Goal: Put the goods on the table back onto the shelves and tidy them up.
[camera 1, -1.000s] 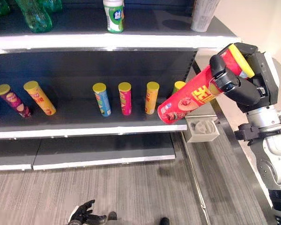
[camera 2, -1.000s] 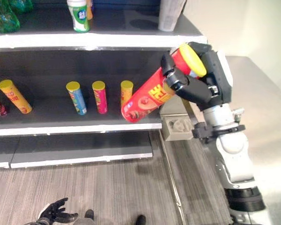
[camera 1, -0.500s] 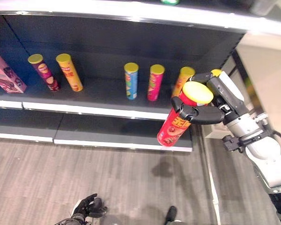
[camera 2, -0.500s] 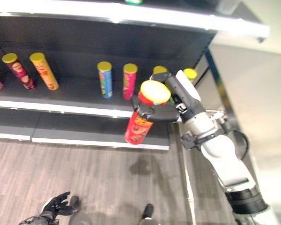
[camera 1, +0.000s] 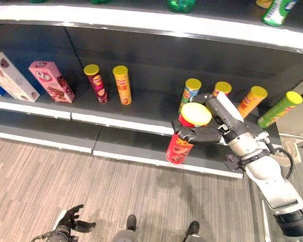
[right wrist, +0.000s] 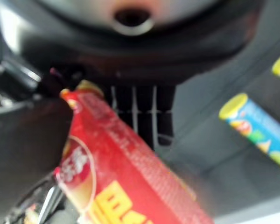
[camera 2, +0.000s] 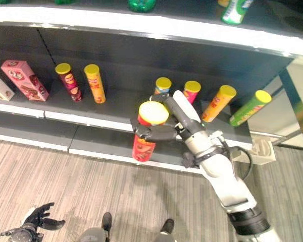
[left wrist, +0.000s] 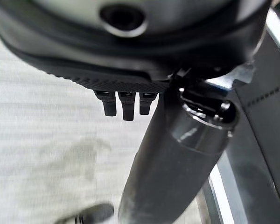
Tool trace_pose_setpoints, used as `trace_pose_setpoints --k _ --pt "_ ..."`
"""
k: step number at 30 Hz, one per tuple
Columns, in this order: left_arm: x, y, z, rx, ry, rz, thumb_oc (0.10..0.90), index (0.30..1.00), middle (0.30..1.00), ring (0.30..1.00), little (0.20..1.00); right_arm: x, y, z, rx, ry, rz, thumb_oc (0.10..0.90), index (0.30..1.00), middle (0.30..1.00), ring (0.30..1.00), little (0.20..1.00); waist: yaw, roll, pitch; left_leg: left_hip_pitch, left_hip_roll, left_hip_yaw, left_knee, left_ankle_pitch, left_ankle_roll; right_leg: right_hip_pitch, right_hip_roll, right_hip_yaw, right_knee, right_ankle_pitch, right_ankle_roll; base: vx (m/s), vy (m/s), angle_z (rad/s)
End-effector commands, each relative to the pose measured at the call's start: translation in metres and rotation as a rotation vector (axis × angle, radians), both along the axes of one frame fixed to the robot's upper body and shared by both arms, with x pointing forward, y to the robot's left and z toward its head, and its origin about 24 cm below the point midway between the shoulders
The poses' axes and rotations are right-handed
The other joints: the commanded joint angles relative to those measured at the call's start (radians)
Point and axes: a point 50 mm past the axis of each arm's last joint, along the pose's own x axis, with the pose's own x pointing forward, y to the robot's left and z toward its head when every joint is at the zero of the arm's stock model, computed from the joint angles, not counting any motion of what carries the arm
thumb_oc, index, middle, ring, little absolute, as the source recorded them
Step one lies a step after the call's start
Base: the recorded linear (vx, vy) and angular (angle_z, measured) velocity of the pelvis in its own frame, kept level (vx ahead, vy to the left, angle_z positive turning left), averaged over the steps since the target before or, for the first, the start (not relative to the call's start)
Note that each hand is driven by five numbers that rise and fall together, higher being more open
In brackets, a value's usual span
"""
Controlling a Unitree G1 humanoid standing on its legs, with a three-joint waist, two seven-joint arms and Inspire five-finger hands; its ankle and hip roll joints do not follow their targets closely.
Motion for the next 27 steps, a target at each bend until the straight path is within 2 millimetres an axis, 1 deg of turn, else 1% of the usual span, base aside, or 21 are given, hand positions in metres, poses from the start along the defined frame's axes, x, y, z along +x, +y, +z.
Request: trace_pose_setpoints --k 1,4,6,7,9,10,11,12,13,14,16,20,21,22,23,24,27 --pt "-0.006 -0.004 -0.002 -0.012 -0.029 0.033 0.800 0.900 0.900 0.900 0.900 -0.008 0.021 0.056 0.030 -0.318 0.072 0.400 0.300 0.300 0.300 0.300 0.007 0.015 -0.067 -0.008 0.035 0.013 -0.016 -0.070 -0.016 -0.065 0.031 0.069 0.058 -0.045 0.016 0.12 -0.081 0.21" --pt "-0.011 -0.014 -0.008 -0.032 -0.006 0.028 0.800 0.900 0.900 0.900 0.900 -0.003 0.030 0.052 0.027 -0.320 0.063 0.400 0.300 0.300 0.300 0.300 0.021 0.014 -0.073 -0.020 0.045 -0.006 -0.015 -0.063 -0.022 -0.042 0.034 0.040 0.029 -0.044 0.019 0.09 -0.088 0.08" --pt "-0.011 -0.020 -0.010 -0.037 0.001 0.016 0.800 0.900 0.900 0.900 0.900 0.000 0.040 0.049 0.025 -0.330 0.056 0.400 0.300 0.300 0.300 0.300 0.041 0.016 -0.067 -0.035 0.054 -0.029 -0.017 -0.056 -0.027 -0.029 0.035 0.014 0.022 -0.050 0.019 0.05 -0.083 0.24" --pt "-0.011 -0.020 -0.010 -0.037 0.001 0.017 0.800 0.900 0.900 0.900 0.900 0.000 0.040 0.048 0.025 -0.330 0.055 0.400 0.300 0.300 0.300 0.300 0.039 0.016 -0.068 -0.036 0.054 -0.031 -0.017 -0.056 -0.027 -0.028 0.035 0.012 0.021 -0.050 0.018 0.03 -0.049 0.43" --pt "-0.008 -0.026 -0.010 -0.049 -0.020 0.017 0.800 0.900 0.900 0.900 0.900 0.008 0.051 0.047 0.041 -0.363 0.017 0.400 0.300 0.300 0.300 0.300 0.071 0.022 -0.052 -0.059 0.056 -0.060 -0.019 -0.046 -0.029 -0.024 0.029 -0.020 0.025 -0.058 0.019 0.01 -0.055 0.43" --pt "-0.008 -0.026 -0.010 -0.049 -0.020 0.018 0.800 0.900 0.900 0.900 0.900 0.008 0.051 0.047 0.041 -0.363 0.018 0.400 0.300 0.300 0.300 0.300 0.070 0.022 -0.052 -0.059 0.055 -0.060 -0.019 -0.046 -0.029 -0.024 0.029 -0.021 0.025 -0.058 0.019 -0.01 -0.034 0.32" --pt "-0.007 -0.027 -0.009 -0.046 -0.026 0.016 0.800 0.900 0.900 0.900 0.900 0.010 0.053 0.048 0.044 -0.378 0.003 0.400 0.300 0.300 0.300 0.300 0.079 0.024 -0.046 -0.066 0.056 -0.067 -0.019 -0.044 -0.029 -0.023 0.026 -0.028 0.026 -0.060 0.019 -0.03 -0.029 0.26" --pt "-0.006 -0.028 -0.008 -0.042 -0.034 0.010 0.800 0.900 0.900 0.900 0.900 0.015 0.056 0.051 0.040 -0.415 -0.036 0.400 0.300 0.300 0.300 0.300 0.100 0.031 -0.034 -0.081 0.053 -0.082 -0.018 -0.039 -0.028 -0.026 0.022 -0.043 0.032 -0.061 0.020 -0.04 -0.030 0.36" --pt "-0.005 -0.029 -0.008 -0.041 -0.039 0.009 0.800 0.900 0.900 0.900 0.900 0.017 0.057 0.052 0.045 -0.433 -0.057 0.400 0.300 0.300 0.300 0.300 0.108 0.035 -0.027 -0.089 0.051 -0.090 -0.018 -0.036 -0.027 -0.028 0.018 -0.051 0.036 -0.062 0.021 -0.03 -0.020 0.31" --pt "-0.004 -0.029 -0.008 -0.041 -0.040 0.010 0.800 0.900 0.900 0.900 0.900 0.018 0.057 0.052 0.045 -0.435 -0.058 0.400 0.300 0.300 0.300 0.300 0.106 0.034 -0.027 -0.091 0.050 -0.092 -0.017 -0.035 -0.027 -0.029 0.018 -0.053 0.037 -0.062 0.021 -0.03 -0.004 0.38" --pt "-0.003 -0.029 -0.007 -0.032 -0.047 0.002 0.800 0.900 0.900 0.900 0.900 0.023 0.059 0.056 0.058 -0.470 -0.101 0.400 0.300 0.300 0.300 0.300 0.125 0.042 -0.014 -0.109 0.046 -0.107 -0.016 -0.030 -0.025 -0.034 0.011 -0.068 0.044 -0.065 0.022 -0.04 -0.010 0.38" --pt "0.005 -0.030 -0.002 -0.017 -0.080 -0.025 0.800 0.900 0.900 0.900 0.900 0.034 0.051 0.065 0.050 -0.540 -0.226 0.400 0.300 0.300 0.300 0.300 0.156 0.063 0.009 -0.149 0.035 -0.138 -0.014 -0.018 -0.024 -0.051 -0.002 -0.096 0.055 -0.065 0.027 -0.05 -0.008 0.29" --pt "0.011 -0.031 0.001 -0.013 -0.108 -0.032 0.800 0.900 0.900 0.900 0.900 0.040 0.041 0.071 0.052 -0.571 -0.308 0.400 0.300 0.300 0.300 0.300 0.170 0.073 0.020 -0.166 0.029 -0.149 -0.013 -0.011 -0.023 -0.058 -0.010 -0.106 0.059 -0.065 0.028 -0.04 0.000 0.27" --pt "0.011 -0.031 0.002 -0.014 -0.109 -0.033 0.800 0.900 0.900 0.900 0.900 0.041 0.040 0.072 0.053 -0.574 -0.309 0.400 0.300 0.300 0.300 0.300 0.169 0.074 0.020 -0.169 0.029 -0.151 -0.013 -0.011 -0.023 -0.060 -0.011 -0.107 0.061 -0.066 0.028 -0.06 -0.001 0.22" --pt "0.017 -0.033 0.005 -0.014 -0.138 -0.044 0.800 0.900 0.900 0.900 0.900 0.047 0.028 0.079 0.053 -0.607 -0.392 0.400 0.300 0.300 0.300 0.300 0.179 0.083 0.033 -0.188 0.024 -0.160 -0.012 -0.005 -0.024 -0.068 -0.017 -0.117 0.062 -0.063 0.031 -0.04 0.000 0.20" --pt "0.018 -0.033 0.005 -0.015 -0.140 -0.044 0.800 0.900 0.900 0.900 0.900 0.047 0.028 0.080 0.054 -0.610 -0.394 0.400 0.300 0.300 0.300 0.300 0.179 0.084 0.034 -0.191 0.024 -0.161 -0.011 -0.004 -0.023 -0.070 -0.017 -0.118 0.063 -0.063 0.031 -0.05 -0.003 0.23" --pt "0.028 -0.035 0.011 -0.015 -0.185 -0.066 0.800 0.900 0.900 0.900 0.900 0.054 0.007 0.096 0.051 -0.678 -0.524 0.400 0.300 0.300 0.300 0.300 0.193 0.101 0.056 -0.226 0.016 -0.170 -0.009 0.005 -0.025 -0.096 -0.023 -0.122 0.072 -0.062 0.032 -0.05 -0.003 0.14"
